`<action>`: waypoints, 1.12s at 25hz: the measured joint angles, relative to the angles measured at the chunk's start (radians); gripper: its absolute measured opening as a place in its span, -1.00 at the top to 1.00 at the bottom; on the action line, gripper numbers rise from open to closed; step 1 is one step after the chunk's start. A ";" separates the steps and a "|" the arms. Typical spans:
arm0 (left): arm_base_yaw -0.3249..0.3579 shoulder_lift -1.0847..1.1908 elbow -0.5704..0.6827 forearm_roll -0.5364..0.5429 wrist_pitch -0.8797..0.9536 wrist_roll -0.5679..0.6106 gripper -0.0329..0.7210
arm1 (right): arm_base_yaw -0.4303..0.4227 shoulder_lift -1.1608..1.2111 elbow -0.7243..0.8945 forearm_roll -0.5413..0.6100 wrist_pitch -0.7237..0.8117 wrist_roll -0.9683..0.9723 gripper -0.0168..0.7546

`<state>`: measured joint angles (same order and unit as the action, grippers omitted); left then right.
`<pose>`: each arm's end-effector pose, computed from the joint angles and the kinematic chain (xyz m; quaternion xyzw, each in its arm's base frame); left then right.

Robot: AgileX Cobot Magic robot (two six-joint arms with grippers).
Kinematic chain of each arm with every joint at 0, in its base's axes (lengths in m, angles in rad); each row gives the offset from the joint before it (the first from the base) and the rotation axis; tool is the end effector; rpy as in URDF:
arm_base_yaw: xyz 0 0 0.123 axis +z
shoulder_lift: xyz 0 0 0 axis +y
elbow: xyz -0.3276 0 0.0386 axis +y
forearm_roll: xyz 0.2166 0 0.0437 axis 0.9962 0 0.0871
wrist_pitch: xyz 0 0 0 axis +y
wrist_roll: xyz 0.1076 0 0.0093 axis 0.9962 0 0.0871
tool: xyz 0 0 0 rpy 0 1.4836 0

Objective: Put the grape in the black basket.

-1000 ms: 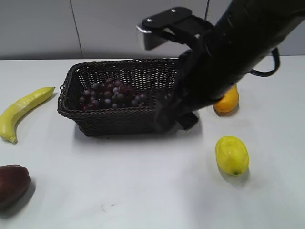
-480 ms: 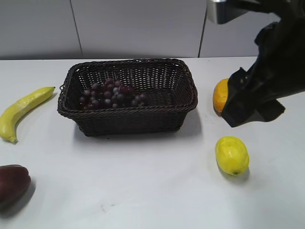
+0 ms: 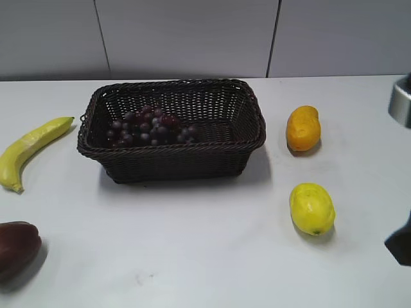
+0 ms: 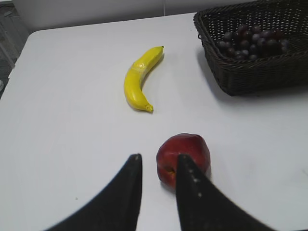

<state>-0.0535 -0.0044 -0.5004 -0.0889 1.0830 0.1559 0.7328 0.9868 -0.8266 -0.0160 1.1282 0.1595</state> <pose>-0.0647 -0.0050 0.2525 0.0919 0.8520 -0.0180 0.5151 0.0838 0.0733 0.3254 -0.2799 0.9423 0.0723 0.1691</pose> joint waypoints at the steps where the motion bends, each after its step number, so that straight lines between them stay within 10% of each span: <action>1: 0.000 0.000 0.000 0.000 0.000 0.000 0.31 | 0.000 -0.020 0.033 -0.004 -0.005 0.013 -0.53; 8: 0.000 0.000 0.000 0.000 0.000 0.000 0.31 | -0.100 -0.159 0.157 -0.030 -0.041 0.070 -0.53; 19: 0.000 0.000 0.000 0.000 0.000 0.000 0.31 | -0.573 -0.479 0.163 -0.039 -0.060 0.015 -0.53; 28: 0.000 0.000 0.000 0.000 0.000 0.000 0.31 | -0.653 -0.759 0.209 0.008 -0.063 -0.091 -0.53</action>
<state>-0.0535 -0.0044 -0.5004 -0.0889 1.0830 0.1559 0.0794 0.2273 -0.6180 -0.0079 1.0657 0.0683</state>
